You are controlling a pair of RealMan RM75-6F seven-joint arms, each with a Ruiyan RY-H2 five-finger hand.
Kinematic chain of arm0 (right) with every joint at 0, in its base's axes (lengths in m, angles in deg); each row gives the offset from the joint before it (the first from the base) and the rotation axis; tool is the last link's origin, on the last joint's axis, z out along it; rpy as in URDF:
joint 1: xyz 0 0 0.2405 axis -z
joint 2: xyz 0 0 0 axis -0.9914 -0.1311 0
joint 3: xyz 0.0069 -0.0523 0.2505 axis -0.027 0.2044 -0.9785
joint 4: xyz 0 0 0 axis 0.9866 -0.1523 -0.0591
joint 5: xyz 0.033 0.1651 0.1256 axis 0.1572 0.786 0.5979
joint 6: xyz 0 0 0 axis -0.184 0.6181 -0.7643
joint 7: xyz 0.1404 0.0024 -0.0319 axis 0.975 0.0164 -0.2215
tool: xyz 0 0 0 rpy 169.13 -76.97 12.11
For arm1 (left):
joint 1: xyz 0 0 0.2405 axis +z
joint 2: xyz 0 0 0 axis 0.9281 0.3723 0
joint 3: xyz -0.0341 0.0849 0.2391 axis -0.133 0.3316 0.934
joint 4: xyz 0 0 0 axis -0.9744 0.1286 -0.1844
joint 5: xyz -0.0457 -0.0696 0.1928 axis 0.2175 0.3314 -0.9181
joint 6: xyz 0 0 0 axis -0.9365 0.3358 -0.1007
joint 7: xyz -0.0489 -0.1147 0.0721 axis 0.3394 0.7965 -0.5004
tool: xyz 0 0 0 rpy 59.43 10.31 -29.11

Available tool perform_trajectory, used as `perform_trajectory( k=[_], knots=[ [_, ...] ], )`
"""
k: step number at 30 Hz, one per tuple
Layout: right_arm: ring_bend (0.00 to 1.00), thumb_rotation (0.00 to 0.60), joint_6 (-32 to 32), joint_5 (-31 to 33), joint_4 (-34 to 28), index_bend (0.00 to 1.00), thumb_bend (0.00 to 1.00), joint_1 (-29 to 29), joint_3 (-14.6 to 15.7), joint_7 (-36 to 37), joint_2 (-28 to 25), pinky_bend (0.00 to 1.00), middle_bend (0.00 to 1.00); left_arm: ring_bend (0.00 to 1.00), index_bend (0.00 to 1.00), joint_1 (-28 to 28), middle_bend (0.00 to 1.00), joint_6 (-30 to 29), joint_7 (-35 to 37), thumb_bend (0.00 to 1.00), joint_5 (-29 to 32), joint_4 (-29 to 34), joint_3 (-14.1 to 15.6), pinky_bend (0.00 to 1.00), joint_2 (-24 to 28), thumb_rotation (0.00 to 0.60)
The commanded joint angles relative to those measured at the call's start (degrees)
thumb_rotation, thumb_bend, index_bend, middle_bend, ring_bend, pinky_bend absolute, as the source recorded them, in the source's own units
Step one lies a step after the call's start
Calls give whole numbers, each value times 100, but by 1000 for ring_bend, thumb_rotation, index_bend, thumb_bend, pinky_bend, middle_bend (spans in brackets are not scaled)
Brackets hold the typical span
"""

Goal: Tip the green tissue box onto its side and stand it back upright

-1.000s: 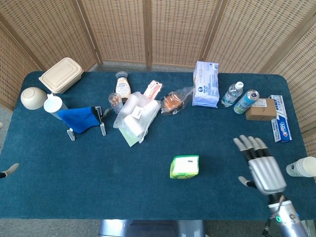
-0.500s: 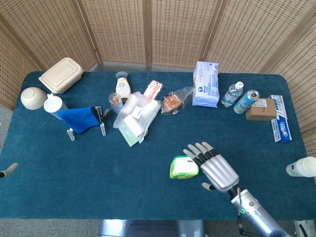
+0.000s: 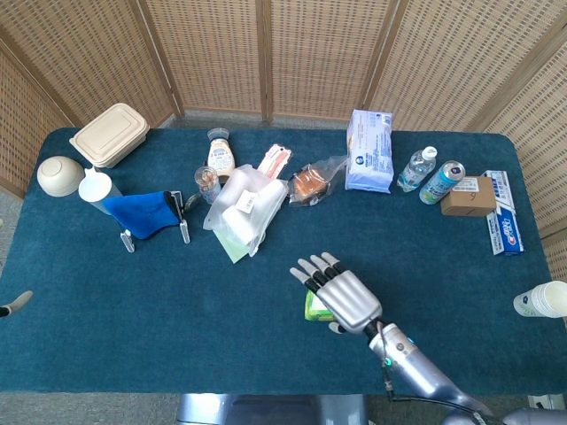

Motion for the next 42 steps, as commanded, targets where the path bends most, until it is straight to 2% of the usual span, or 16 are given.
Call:
perform_trajectory(
  k=[1,4,6,9,11,17,22,26,33,36,39,42],
  knots=[
    [0,600,-52,324,153,0,0,-230,33,-252,261,93,1,0,31,-2,0,6,10,24,-1,-6,1,0,2,600],
    [37,600,-143,432,256,0,3,-301,95,-315,367,109,46,0,30,9,0,-7,39,24,-4,-9,2,0,12,600],
    [137,600,-222,364,307,18,45,-304,146,-272,416,169,134,0,30,11,0,-12,61,24,0,-19,-2,0,16,600],
    [287,600,-359,21,464,113,153,-247,251,-39,505,270,266,0,30,9,0,8,95,23,12,-37,-1,0,24,600],
    [355,600,-419,-177,578,151,218,-220,330,76,536,322,318,0,30,10,0,11,101,24,10,-31,0,0,30,600],
    [477,600,-491,-589,707,282,339,-157,506,457,533,476,431,0,31,21,0,-7,104,23,-11,-13,8,0,40,600],
    [512,600,-763,-1424,880,338,381,-63,628,900,480,505,471,0,30,18,0,5,96,24,-19,-15,16,0,36,600],
    [519,600,-1364,-2555,1376,352,382,15,636,1789,519,514,478,0,31,8,0,27,61,22,-21,3,24,0,26,600],
    [519,600,-2344,-3650,2485,357,355,-34,481,3293,863,534,479,0,30,4,0,26,-40,23,-39,44,39,0,2,600],
    [519,600,-2705,-3865,3147,357,366,-79,444,4042,1240,537,480,0,30,-9,0,49,-106,23,-37,69,47,0,-17,600],
    [518,600,-2968,-3749,3975,358,401,-87,405,5115,1797,537,481,0,31,-20,0,63,-184,23,-45,104,56,0,-39,600],
    [516,600,-3064,-3579,4651,360,438,-71,381,5796,2216,537,482,0,31,-23,0,67,-241,23,-29,122,59,0,-55,600]
  ],
)
